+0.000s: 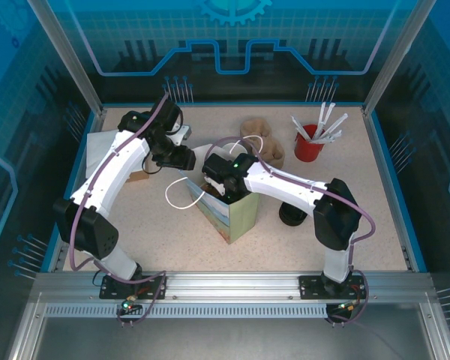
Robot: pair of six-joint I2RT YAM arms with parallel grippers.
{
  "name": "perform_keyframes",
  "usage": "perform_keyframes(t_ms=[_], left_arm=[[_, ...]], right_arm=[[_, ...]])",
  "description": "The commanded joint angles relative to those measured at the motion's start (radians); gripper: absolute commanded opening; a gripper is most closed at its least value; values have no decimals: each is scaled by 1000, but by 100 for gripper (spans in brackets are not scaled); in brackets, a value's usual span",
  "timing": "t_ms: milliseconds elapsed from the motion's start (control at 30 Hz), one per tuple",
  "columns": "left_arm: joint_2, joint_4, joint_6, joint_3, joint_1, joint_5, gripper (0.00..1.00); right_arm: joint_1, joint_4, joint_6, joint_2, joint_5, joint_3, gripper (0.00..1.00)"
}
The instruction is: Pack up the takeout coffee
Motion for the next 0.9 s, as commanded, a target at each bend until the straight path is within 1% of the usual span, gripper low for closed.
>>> perform_keyframes(t_ms=[0, 200, 433, 700, 867], left_arm=[[24, -43, 24, 31, -4, -22, 55], [24, -42, 22, 32, -4, -10, 55], [4, -23, 18, 23, -5, 30, 48], [-2, -16, 15, 16, -4, 50, 42], [-6, -11, 13, 14, -5, 56, 36]], right_arm=[[-20, -40, -15, 25, -16, -47, 81], [-20, -40, -12, 6, -16, -38, 90], [-20, -43, -3, -7, -9, -24, 100], [-21, -49, 15, -11, -16, 9, 100], [-21, -64, 27, -9, -15, 41, 100]])
